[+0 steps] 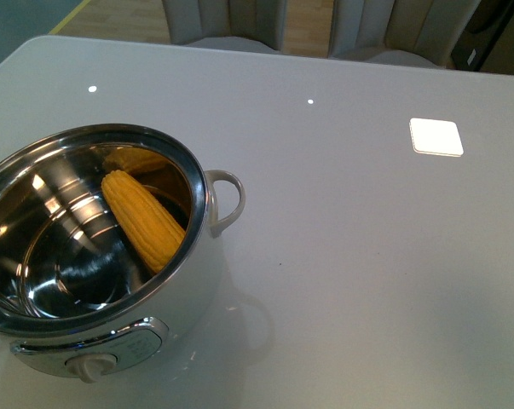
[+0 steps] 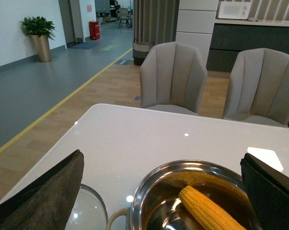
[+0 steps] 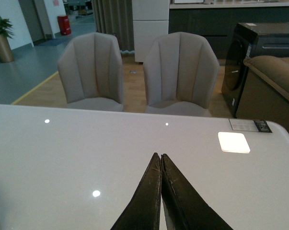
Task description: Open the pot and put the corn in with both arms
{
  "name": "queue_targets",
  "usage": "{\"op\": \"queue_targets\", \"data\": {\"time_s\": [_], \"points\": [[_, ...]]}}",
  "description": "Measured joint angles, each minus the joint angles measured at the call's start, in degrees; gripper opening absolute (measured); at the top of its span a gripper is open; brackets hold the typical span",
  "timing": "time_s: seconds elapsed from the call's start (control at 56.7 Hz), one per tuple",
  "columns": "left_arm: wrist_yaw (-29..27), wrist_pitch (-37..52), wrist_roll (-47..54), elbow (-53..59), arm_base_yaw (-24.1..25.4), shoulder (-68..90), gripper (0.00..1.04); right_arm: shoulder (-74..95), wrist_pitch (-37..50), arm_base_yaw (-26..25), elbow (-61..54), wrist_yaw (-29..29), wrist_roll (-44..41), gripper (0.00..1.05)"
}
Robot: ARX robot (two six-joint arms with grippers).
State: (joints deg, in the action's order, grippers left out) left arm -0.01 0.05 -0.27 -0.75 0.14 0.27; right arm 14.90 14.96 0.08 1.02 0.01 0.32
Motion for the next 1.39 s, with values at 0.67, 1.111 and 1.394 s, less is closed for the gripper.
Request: {"op": "queue_targets", "data": {"time_s": [0.67,1.111,1.394], "points": [[0.00,-0.02,0.00,0.00,0.00,0.00,0.98,-14.47,-14.86,0.00,0.02,0.00,-0.02,0.02],[0.00,-0.02,0.00,0.00,0.00,0.00,0.98,-14.53,-14.86,0.00,0.02,0.00,-0.09,0.58],[0.00,-0.02,0.00,0.00,0.00,0.00,0.98,-14.53,-14.88,0.00,0.02,0.00,-0.09,0.96]]}}
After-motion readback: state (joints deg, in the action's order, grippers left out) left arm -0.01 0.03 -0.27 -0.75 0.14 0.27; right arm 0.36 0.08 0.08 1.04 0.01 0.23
